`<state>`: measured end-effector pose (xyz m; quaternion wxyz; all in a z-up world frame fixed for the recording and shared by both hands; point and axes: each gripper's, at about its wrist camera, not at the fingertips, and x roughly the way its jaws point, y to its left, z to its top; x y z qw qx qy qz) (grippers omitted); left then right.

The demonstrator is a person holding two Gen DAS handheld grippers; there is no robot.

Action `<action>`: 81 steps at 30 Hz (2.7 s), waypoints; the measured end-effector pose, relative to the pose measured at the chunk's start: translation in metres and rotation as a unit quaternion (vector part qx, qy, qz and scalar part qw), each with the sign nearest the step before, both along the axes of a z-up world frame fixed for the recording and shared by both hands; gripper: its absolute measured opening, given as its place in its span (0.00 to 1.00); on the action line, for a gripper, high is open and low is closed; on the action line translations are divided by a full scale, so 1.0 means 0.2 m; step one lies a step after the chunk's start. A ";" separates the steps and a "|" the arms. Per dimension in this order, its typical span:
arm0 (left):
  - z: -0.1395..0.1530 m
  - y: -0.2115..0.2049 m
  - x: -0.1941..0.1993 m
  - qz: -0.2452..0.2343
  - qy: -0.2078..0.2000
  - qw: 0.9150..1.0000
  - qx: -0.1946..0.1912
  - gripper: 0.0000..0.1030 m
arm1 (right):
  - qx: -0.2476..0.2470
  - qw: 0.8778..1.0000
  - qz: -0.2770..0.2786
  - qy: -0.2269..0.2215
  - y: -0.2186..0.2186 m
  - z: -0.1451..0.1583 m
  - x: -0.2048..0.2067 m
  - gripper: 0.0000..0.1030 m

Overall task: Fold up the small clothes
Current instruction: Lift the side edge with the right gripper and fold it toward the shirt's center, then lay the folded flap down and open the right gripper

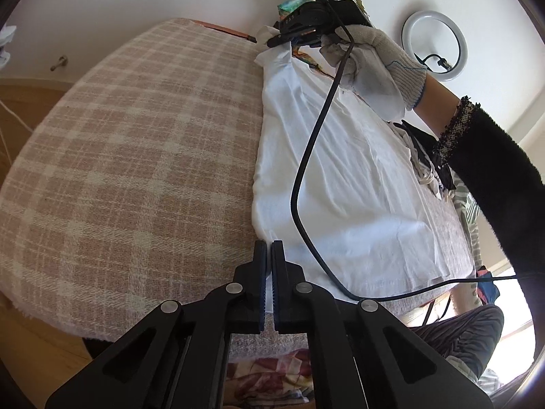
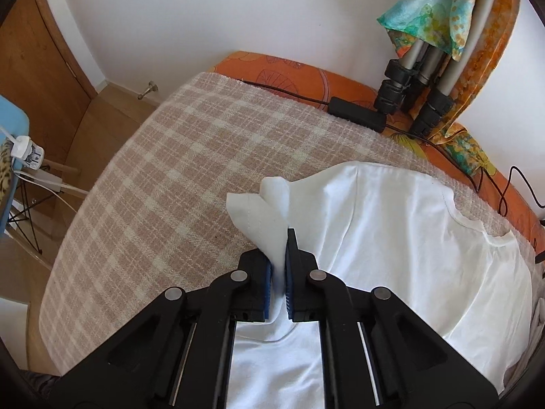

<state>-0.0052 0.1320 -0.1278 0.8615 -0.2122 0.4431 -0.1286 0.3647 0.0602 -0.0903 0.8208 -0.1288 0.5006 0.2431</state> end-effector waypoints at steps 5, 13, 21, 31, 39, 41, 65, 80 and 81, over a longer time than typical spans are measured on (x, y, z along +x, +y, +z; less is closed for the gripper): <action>0.09 -0.12 0.00 -0.033 -0.023 0.999 -0.016 0.01 | 0.033 0.999 -0.031 -0.010 -0.22 0.12 0.04 0.07; 0.16 -0.39 0.07 -0.096 -0.034 0.995 -0.020 0.01 | 0.068 0.995 -0.076 0.000 -0.57 0.15 0.07 0.07; 0.09 -0.76 0.14 -0.194 0.006 0.981 -0.020 0.01 | -0.035 0.987 -0.154 -0.019 -0.85 0.02 0.13 0.45; 0.26 -0.68 -0.06 -0.196 -0.081 0.976 0.050 0.16 | 0.053 0.989 -0.135 -0.012 -1.30 0.30 -0.16 0.64; 0.14 -0.72 -0.06 -0.193 -0.070 0.971 0.124 0.35 | 0.149 0.981 -0.109 0.053 -1.35 0.26 -0.35 0.64; 0.12 -0.80 -0.05 -0.203 -0.073 0.965 0.150 0.40 | 0.169 0.976 -0.110 0.080 -1.30 0.16 -0.34 0.64; 0.05 -0.67 0.03 -0.152 -0.042 0.982 0.105 0.03 | 0.150 0.978 -0.117 0.090 -0.86 -0.20 -0.17 0.14; 0.14 -0.76 0.02 -0.198 -0.036 0.979 -0.016 0.03 | 0.150 0.982 -0.110 0.046 -0.96 -0.09 -0.19 0.07; 0.13 -0.80 0.03 -0.204 -0.031 0.978 -0.009 0.03 | 0.137 0.983 -0.110 0.045 -0.96 -0.11 -0.19 0.07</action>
